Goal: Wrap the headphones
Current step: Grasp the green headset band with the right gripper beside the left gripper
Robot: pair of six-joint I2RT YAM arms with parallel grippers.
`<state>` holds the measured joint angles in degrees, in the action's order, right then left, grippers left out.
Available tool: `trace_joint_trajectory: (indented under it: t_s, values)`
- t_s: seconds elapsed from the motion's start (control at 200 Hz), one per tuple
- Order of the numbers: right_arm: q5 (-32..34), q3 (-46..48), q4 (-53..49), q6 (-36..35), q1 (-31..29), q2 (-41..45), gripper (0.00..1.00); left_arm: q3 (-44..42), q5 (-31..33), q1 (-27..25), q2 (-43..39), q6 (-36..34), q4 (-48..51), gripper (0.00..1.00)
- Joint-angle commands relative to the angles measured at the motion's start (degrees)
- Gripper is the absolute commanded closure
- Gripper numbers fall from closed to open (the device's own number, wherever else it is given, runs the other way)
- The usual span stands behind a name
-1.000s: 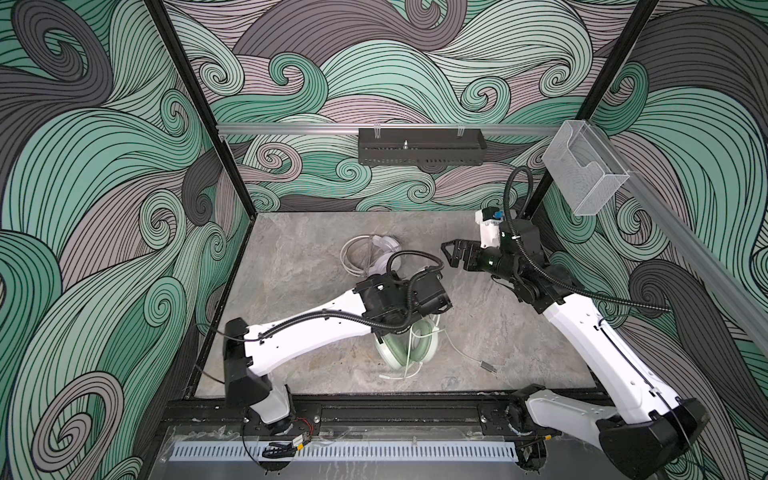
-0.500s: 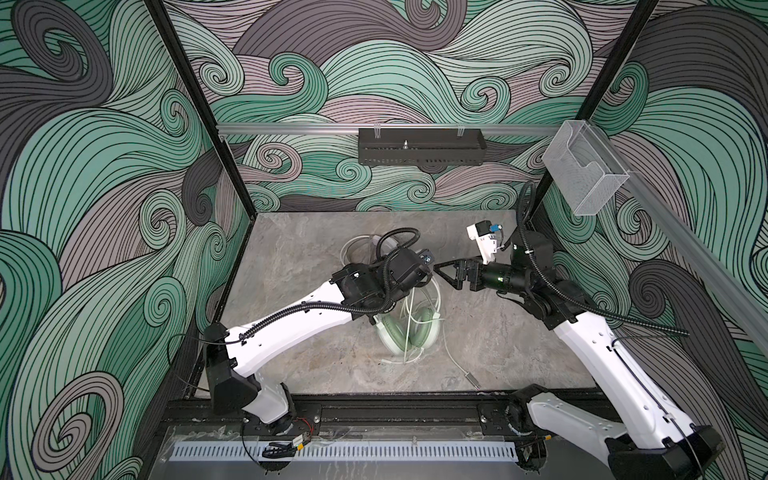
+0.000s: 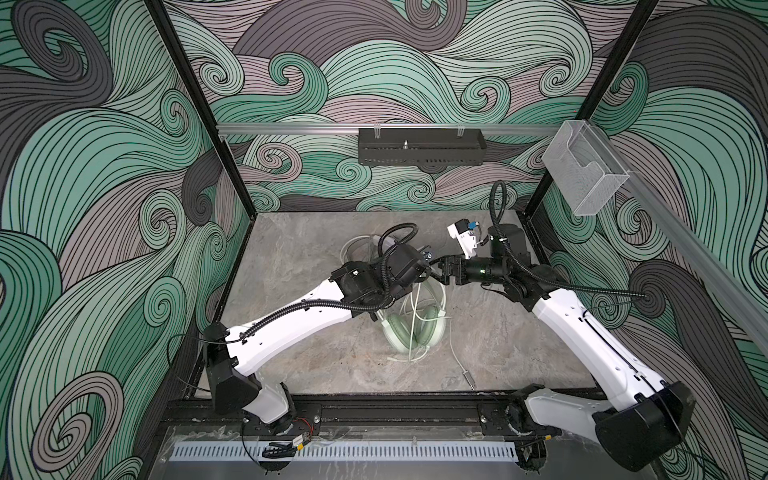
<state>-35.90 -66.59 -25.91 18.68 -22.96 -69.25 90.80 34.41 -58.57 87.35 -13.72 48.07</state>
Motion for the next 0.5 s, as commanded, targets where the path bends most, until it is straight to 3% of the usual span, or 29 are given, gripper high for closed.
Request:
trace_joint_trajectory:
  t_s: [0.0, 0.11, 0.23, 0.495]
  values:
    - [-0.8, -2.1, 1.4, -1.5, -0.5, 0.4, 0.21, 3.0, -1.6, 0.1, 0.1, 2.0, -2.9, 1.00]
    - [-0.9, -1.7, 1.4, -2.3, -1.0, 0.7, 0.45, 3.0, -2.0, 0.1, 0.2, 2.6, -2.8, 1.00]
    - [-1.0, -1.8, 1.4, -2.7, -1.1, 0.6, 0.57, 3.0, -2.2, 0.2, 0.2, 3.3, -2.4, 1.00]
    - [-2.3, -2.3, 1.5, -3.3, -1.2, 0.2, 0.95, 3.2, -2.0, 0.8, -0.9, 4.5, -2.0, 1.00]
